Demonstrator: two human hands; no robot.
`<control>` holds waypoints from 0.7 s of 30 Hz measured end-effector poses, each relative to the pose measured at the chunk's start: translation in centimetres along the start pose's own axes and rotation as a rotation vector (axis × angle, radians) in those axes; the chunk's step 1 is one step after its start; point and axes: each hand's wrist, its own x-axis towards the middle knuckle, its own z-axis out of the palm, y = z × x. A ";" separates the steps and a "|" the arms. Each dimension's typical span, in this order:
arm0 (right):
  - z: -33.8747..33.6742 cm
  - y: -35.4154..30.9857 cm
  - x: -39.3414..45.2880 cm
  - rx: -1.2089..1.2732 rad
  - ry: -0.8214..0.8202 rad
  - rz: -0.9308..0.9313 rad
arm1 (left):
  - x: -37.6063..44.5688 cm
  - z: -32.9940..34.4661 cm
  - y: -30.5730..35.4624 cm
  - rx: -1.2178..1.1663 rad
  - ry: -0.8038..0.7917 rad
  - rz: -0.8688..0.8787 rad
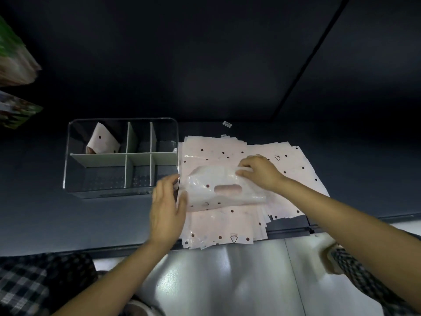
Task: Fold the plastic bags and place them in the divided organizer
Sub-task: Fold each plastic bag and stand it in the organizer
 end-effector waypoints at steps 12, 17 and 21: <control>3.1 1.1 7.1 -0.152 0.034 0.185 | -2.7 4.1 -2.6 0.582 -0.541 0.383; 3.8 1.0 7.9 -0.199 0.073 0.201 | -3.2 4.8 -3.5 0.638 -0.587 0.363; 4.3 0.1 6.3 -0.318 0.306 0.181 | -3.2 5.0 -4.0 0.658 -0.664 0.351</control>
